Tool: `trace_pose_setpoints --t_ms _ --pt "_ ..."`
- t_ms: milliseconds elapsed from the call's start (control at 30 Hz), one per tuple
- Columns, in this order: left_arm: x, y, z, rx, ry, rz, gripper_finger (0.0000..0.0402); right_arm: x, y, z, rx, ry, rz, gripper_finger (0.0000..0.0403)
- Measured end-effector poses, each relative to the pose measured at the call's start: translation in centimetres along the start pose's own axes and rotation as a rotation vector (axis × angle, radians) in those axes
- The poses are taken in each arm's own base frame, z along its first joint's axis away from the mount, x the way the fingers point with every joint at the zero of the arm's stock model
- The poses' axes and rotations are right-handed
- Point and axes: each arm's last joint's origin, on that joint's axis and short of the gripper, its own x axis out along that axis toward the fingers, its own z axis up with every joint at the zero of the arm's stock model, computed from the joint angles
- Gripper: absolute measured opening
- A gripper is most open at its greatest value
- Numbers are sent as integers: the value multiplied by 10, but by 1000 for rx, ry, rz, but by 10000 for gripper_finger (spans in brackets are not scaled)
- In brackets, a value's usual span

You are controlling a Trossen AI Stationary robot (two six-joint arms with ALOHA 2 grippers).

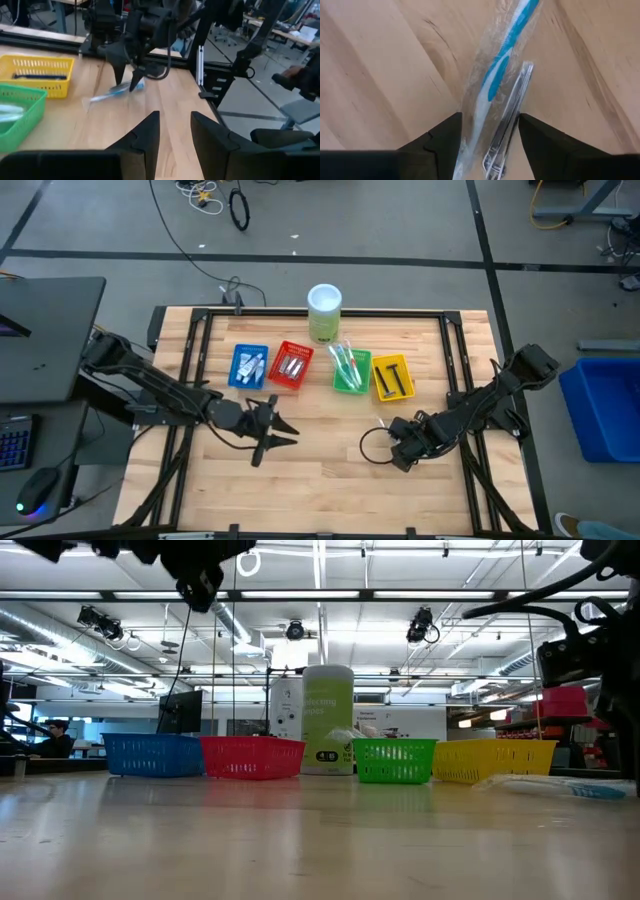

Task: Pick & Place Travel size toiletries
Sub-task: Put the blue toothbrush into the green basket

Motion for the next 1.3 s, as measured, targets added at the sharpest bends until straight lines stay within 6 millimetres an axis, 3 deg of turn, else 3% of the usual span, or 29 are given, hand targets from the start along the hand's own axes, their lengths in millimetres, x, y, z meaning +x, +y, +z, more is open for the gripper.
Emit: trace_pose_setpoints --t_ms 233,500,900,1300 --pt "-4 7 -15 -75 -8 38 116 0 1 0 -27 -5 11 189" --pt "-4 7 -14 -76 -17 42 116 -11 11 7 -83 -17 52 184" --pt "-4 7 -14 -82 -18 42 116 -14 24 16 -155 -169 117 196" --pt "-4 7 -14 -81 -18 42 116 20 26 19 -267 -117 -13 190"
